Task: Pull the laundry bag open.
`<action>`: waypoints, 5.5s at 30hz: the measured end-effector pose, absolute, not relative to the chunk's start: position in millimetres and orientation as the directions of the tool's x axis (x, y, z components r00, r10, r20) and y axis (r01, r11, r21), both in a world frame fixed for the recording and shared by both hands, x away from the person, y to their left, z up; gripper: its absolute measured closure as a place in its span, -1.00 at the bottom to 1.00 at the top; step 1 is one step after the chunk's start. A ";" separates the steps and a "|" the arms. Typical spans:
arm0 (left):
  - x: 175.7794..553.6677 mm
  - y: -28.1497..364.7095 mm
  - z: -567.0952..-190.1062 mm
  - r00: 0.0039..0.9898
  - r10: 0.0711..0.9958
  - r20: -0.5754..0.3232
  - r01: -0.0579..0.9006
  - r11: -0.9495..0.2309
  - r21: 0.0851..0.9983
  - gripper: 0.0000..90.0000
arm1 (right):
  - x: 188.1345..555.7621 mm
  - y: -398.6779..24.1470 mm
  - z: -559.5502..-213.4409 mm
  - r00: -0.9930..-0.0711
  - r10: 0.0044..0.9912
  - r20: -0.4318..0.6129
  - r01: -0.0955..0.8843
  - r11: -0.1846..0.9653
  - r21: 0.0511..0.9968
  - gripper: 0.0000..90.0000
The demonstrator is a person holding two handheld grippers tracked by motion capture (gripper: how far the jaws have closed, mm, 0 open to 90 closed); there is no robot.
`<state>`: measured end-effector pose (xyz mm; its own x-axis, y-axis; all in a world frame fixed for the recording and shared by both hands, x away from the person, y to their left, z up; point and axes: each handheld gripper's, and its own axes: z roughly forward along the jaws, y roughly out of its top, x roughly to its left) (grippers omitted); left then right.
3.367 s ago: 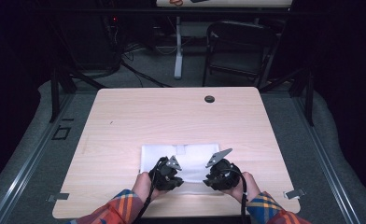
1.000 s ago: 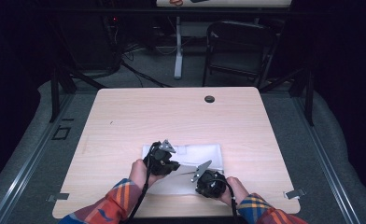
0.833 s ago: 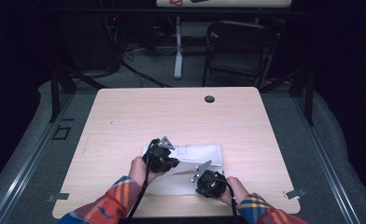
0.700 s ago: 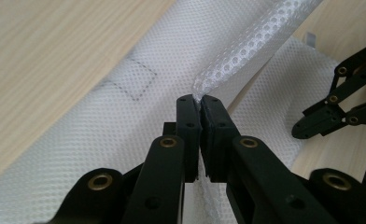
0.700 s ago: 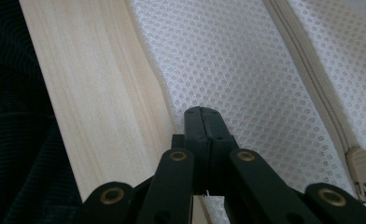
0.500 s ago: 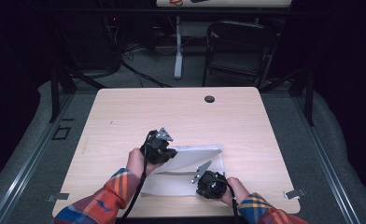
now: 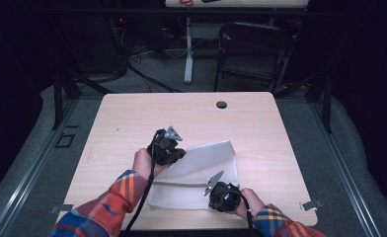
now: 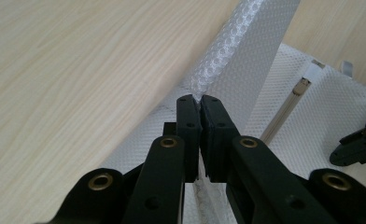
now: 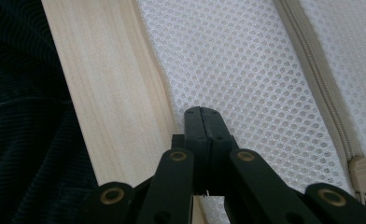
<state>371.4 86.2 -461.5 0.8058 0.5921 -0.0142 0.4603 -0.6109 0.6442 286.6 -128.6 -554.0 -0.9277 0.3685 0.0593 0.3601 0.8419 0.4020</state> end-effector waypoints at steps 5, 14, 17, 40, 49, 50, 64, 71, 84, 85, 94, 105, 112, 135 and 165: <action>375.8 87.1 -455.1 0.800 0.600 0.001 0.456 -0.610 0.648 0.93 | 286.6 -129.4 -553.3 -0.930 0.362 0.058 0.355 0.850 0.390 1.00; 385.1 90.1 -445.9 0.788 0.616 0.016 0.454 -0.597 0.661 0.93 | 284.7 -130.6 -552.2 -0.931 0.359 0.066 0.356 0.857 0.373 1.00; 387.7 90.0 -442.9 0.785 0.619 0.034 0.444 -0.599 0.666 0.93 | 284.1 -130.7 -552.4 -0.931 0.358 0.067 0.356 0.856 0.375 1.00; 419.3 94.5 -427.6 0.740 0.667 0.086 0.441 -0.577 0.687 0.93 | 280.3 -131.0 -551.5 -0.936 0.342 0.080 0.346 0.863 0.367 1.00; 434.1 94.6 -426.2 0.715 0.690 0.113 0.444 -0.574 0.688 0.93 | 277.7 -129.4 -553.1 -0.937 0.336 0.099 0.348 0.859 0.376 1.00; 436.2 93.9 -426.3 0.712 0.692 0.118 0.443 -0.574 0.688 0.93 | 277.7 -129.2 -552.4 -0.939 0.331 0.094 0.342 0.864 0.369 1.00; 460.3 68.7 -438.2 0.677 0.717 0.165 0.450 -0.581 0.679 0.91 | 279.2 -129.5 -551.5 -0.940 0.328 0.097 0.340 0.869 0.360 1.00; 469.8 59.7 -444.0 0.664 0.726 0.181 0.458 -0.585 0.669 0.88 | 279.3 -129.9 -551.9 -0.937 0.332 0.106 0.347 0.864 0.365 1.00; 479.5 58.9 -444.3 0.631 0.762 0.143 0.483 -0.530 0.697 0.26 | 280.2 -130.5 -552.3 -0.936 0.335 0.111 0.352 0.857 0.376 0.94; 479.2 60.2 -443.9 0.632 0.764 0.129 0.492 -0.524 0.695 0.16 | 280.2 -130.7 -551.5 -0.935 0.337 0.111 0.353 0.857 0.374 0.91; 462.0 71.2 -447.7 0.670 0.742 0.038 0.513 -0.499 0.698 -0.55 | 288.1 -143.8 -534.1 -0.904 0.409 0.128 0.420 0.788 0.450 0.10; 421.7 82.5 -461.4 0.728 0.685 -0.033 0.506 -0.504 0.699 -0.79 | 306.5 -174.6 -520.6 -0.840 0.526 0.132 0.515 0.696 0.500 -0.53; 390.2 86.1 -469.3 0.761 0.646 -0.060 0.487 -0.508 0.710 -0.78 | 314.0 -188.3 -517.9 -0.811 0.576 0.104 0.539 0.664 0.518 -0.35; 344.8 71.4 -510.1 0.846 0.520 -0.117 0.460 -0.600 0.655 -0.55 | 326.2 -200.7 -535.8 -0.770 0.636 0.059 0.596 0.683 0.422 0.82; 336.4 -7.4 -554.7 0.952 0.254 -0.171 0.305 -0.741 0.598 0.36 | 324.1 -195.2 -549.4 -0.699 0.706 0.115 0.692 0.626 0.360 1.00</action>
<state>336.4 -7.4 -554.7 0.9520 0.2537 -0.1713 0.3051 -0.7410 0.5982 324.1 -195.2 -549.4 -0.6988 0.7060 0.1148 0.6917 0.6261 0.3599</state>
